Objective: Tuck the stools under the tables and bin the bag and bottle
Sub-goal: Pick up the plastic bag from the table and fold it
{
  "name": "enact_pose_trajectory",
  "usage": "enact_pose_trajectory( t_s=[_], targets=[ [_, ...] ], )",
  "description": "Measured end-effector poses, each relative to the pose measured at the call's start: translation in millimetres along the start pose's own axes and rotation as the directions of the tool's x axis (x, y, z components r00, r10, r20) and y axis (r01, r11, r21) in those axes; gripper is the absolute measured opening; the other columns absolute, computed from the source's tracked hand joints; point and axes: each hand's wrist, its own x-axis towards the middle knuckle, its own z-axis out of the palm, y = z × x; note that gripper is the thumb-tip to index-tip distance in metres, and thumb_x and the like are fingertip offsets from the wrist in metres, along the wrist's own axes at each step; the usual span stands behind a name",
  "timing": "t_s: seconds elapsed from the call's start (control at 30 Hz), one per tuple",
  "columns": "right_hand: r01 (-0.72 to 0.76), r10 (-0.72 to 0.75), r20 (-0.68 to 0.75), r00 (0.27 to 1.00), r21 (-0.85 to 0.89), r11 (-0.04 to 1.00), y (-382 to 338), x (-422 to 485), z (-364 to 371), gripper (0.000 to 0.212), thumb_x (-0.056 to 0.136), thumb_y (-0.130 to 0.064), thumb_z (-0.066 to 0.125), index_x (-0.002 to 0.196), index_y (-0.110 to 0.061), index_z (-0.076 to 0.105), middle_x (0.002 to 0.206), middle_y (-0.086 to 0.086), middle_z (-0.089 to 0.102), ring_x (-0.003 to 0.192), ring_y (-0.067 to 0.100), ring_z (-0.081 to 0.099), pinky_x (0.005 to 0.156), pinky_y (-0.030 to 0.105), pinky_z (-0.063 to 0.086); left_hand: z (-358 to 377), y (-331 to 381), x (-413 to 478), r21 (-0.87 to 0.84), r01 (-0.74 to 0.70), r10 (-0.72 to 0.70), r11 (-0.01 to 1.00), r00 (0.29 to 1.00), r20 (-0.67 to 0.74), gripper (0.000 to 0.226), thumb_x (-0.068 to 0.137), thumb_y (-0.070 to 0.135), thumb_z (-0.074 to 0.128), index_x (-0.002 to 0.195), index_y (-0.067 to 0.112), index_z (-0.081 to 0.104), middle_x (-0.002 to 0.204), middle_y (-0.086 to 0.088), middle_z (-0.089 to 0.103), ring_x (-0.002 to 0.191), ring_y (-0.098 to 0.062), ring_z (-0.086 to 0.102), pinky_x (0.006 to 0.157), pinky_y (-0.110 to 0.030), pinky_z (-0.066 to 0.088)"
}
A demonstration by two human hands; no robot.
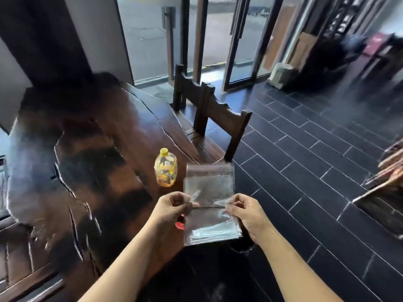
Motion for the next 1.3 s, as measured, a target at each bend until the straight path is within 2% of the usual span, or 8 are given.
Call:
enact_pose_trajectory(
  t_s=[0.2,0.4,0.57,0.67,0.83,0.97,1.17,1.3],
  targets=[
    [0.025,-0.02,-0.202,0.979,0.024,0.999,9.0,-31.0,-44.3,0.015,0.088,-0.003,0.07,0.078,-0.014,0.066,0.068,0.01,0.057,0.058,0.022,0.046,0.055,0.026,0.04,52.7,-8.9,19.9,0.106,0.048,-0.056,0.993,0.995,0.077,0.009,0.089,-0.006,0.066,0.086,0.003,0.066,0.061,-0.006,0.058,0.043,-0.009,0.045,0.038,-0.017,0.035],
    [0.019,-0.005,-0.281,0.96,0.045,0.999,27.3,-33.3,-89.9,0.007,0.09,0.001,0.067,0.085,-0.003,0.063,0.055,0.001,0.052,0.054,0.02,0.042,0.068,0.042,0.042,95.9,-28.2,40.4,0.148,0.083,-0.099,0.985,0.99,0.1,0.009,0.088,-0.003,0.068,0.083,0.004,0.069,0.066,-0.011,0.06,0.047,-0.011,0.048,0.041,-0.019,0.039],
    [-0.011,0.013,-0.219,0.976,0.008,1.0,49.5,-10.0,-139.6,0.006,0.091,-0.003,0.066,0.086,-0.002,0.063,0.062,0.002,0.055,0.057,0.016,0.048,0.06,0.029,0.042,139.3,-46.7,66.8,0.212,0.12,-0.125,0.97,0.992,0.011,0.011,0.09,-0.002,0.066,0.082,0.005,0.068,0.062,-0.009,0.058,0.046,-0.01,0.047,0.04,-0.02,0.041],
    [-0.062,0.06,-0.157,0.986,-0.009,0.998,67.8,14.2,-179.8,0.005,0.091,-0.008,0.068,0.087,-0.005,0.067,0.07,0.005,0.059,0.066,0.018,0.052,0.065,0.03,0.044,169.9,-57.1,88.0,0.215,0.134,-0.125,0.967,0.991,-0.055,0.012,0.089,-0.001,0.068,0.08,0.007,0.068,0.06,-0.004,0.059,0.046,-0.008,0.047,0.041,-0.019,0.042],
    [-0.145,0.142,-0.084,0.986,-0.035,0.989,101.7,58.8,-249.6,0.011,0.09,-0.004,0.068,0.081,-0.009,0.066,0.062,0.001,0.057,0.057,0.015,0.047,0.055,0.027,0.041,227.8,-92.4,120.9,0.206,0.245,-0.213,0.947,0.963,-0.168,0.01,0.088,0.001,0.07,0.081,0.009,0.068,0.059,0.001,0.06,0.05,-0.011,0.047,0.045,-0.02,0.042],
    [-0.198,0.194,-0.06,0.979,-0.089,0.976,139.7,89.5,-283.9,0.012,0.089,-0.005,0.069,0.079,-0.012,0.066,0.066,-0.001,0.062,0.064,0.013,0.054,0.066,0.028,0.046,260.9,-129.8,141.6,0.201,0.316,-0.258,0.927,0.929,-0.265,0.007,0.085,0.004,0.074,0.083,0.009,0.069,0.062,0.001,0.062,0.048,-0.006,0.05,0.043,-0.018,0.043],
    [-0.266,0.262,-0.048,0.964,-0.174,0.948,217.1,132.9,-301.0,0.013,0.087,-0.003,0.068,0.078,-0.012,0.068,0.067,-0.003,0.065,0.064,0.009,0.057,0.067,0.026,0.048,269.2,-218.0,186.1,0.189,0.409,-0.328,0.893,0.878,-0.35,0.011,0.084,0.003,0.073,0.082,0.013,0.073,0.063,0.004,0.065,0.051,-0.006,0.052,0.046,-0.02,0.041],
    [-0.327,0.311,-0.106,0.945,-0.232,0.916,299.0,171.5,-300.9,0.011,0.086,-0.005,0.07,0.082,-0.015,0.067,0.078,0.004,0.07,0.075,0.018,0.065,0.073,0.036,0.054,256.1,-303.1,233.3,0.224,0.476,-0.361,0.851,0.838,-0.409,0.009,0.085,0.0,0.07,0.088,0.008,0.07,0.067,0.001,0.063,0.051,-0.006,0.054,0.047,-0.023,0.044]
  ],
)
